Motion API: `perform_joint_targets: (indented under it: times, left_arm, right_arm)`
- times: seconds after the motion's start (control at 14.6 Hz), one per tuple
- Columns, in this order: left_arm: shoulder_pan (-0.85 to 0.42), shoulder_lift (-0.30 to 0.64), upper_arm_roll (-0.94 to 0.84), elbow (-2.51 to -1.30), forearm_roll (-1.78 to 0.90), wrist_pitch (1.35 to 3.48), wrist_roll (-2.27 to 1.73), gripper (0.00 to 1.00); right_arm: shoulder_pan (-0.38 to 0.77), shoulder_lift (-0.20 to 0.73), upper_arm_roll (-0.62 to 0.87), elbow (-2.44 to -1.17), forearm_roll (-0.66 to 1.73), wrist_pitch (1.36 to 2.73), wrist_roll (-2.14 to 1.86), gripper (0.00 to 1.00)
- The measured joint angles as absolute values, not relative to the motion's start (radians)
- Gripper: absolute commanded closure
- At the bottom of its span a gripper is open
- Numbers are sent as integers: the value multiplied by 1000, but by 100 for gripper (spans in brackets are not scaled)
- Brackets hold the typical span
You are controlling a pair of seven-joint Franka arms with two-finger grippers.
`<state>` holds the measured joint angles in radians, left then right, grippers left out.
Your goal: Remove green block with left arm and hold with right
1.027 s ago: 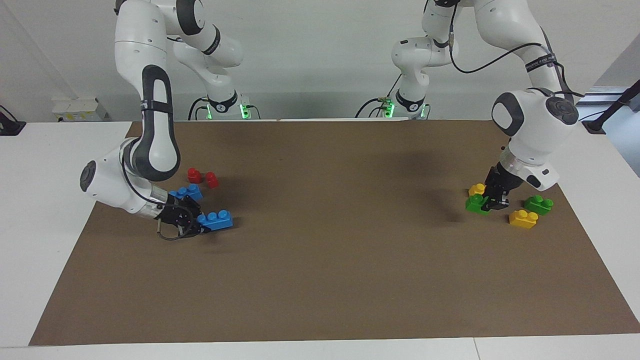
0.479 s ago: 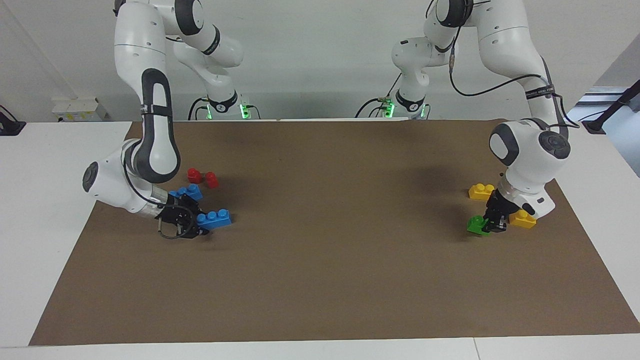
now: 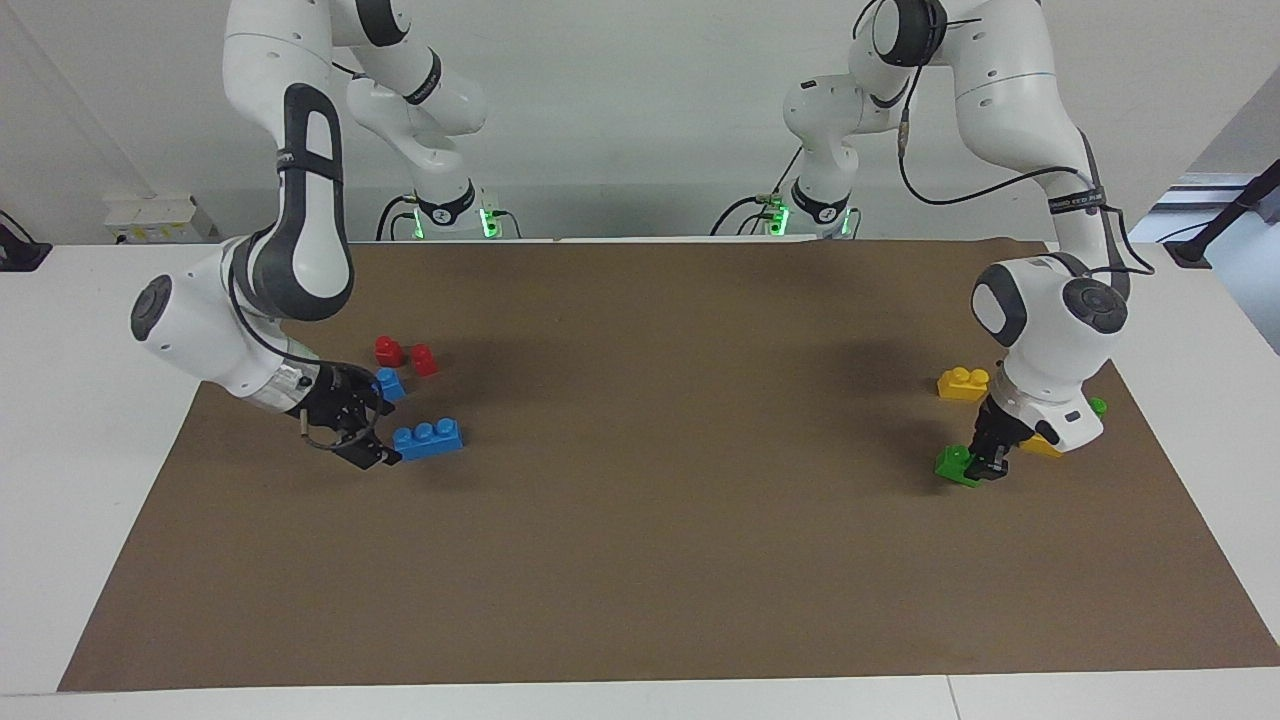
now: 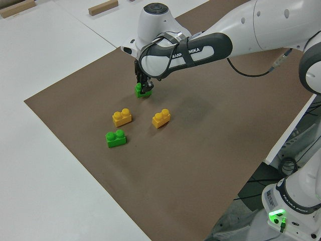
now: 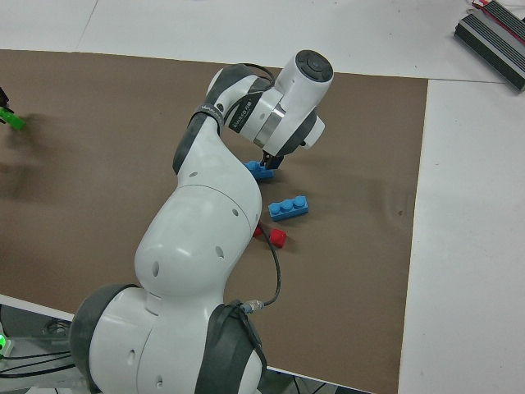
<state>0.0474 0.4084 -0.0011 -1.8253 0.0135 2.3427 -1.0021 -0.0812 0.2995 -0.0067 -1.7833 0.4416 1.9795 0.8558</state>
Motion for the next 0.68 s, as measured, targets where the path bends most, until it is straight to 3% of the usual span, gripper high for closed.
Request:
perform_joint_targets:
  times: [0.34, 0.68]
  left_arm:
    - [45, 408, -4, -1790, 18, 2325, -840, 0]
    - [43, 339, -8, -1686, 23, 2086, -600, 0]
  right_arm:
    - [4, 146, -3, -1762, 257, 1851, 698, 0]
    - [26, 28, 3, -1706, 127, 1660, 416, 0]
